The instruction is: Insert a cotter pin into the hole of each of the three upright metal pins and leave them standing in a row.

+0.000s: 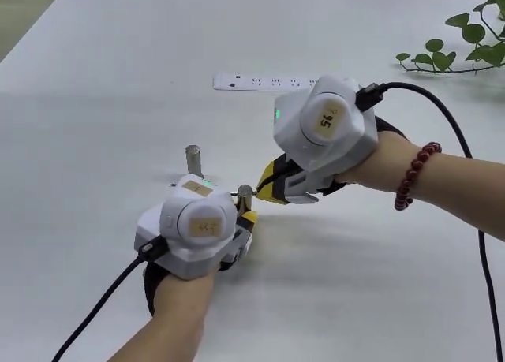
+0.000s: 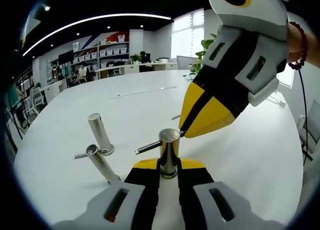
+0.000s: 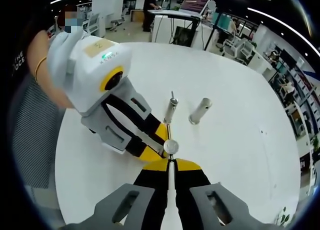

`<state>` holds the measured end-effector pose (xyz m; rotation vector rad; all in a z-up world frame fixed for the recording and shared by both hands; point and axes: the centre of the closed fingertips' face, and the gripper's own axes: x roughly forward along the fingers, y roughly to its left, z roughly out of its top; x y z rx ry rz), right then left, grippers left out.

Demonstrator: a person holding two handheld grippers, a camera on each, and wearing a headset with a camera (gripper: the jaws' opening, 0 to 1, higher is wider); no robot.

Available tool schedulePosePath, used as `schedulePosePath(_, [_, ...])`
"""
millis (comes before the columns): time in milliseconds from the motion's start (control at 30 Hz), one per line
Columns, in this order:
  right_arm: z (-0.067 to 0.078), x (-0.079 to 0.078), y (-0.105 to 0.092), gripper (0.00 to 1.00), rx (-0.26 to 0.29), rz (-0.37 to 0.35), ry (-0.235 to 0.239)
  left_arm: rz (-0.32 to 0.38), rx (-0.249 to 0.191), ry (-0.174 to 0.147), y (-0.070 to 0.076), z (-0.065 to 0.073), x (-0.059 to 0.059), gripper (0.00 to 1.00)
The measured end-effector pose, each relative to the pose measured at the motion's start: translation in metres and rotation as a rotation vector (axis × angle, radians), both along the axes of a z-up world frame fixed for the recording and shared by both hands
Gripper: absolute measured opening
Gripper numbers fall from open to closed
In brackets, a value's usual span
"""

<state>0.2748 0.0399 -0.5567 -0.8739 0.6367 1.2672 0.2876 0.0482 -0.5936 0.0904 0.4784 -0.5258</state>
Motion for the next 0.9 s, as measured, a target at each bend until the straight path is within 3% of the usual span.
schedulePosePath(200, [0.0,-0.002,0.0,0.0,0.017,-0.02,0.02,0.002,-0.002,-0.002,-0.003,-0.001,-0.001,0.14])
schedulePosePath(467, [-0.002,-0.005,-0.002,0.03,0.027,-0.044,0.032,0.026,-0.001,-0.005,-0.001,-0.001,0.002,0.1])
schedulePosePath(700, [0.005,0.001,-0.01,0.1,0.087,-0.15,0.028,0.025,0.009,-0.015,-0.001,-0.001,0.002,0.1])
schedulePosePath(733, [0.009,0.004,-0.011,0.12,0.127,-0.198,0.018,0.025,0.014,-0.023,-0.001,-0.001,0.002,0.1])
schedulePosePath(900, [0.016,0.005,-0.016,0.18,0.201,-0.283,0.023,0.019,0.021,-0.036,-0.002,-0.001,0.003,0.1])
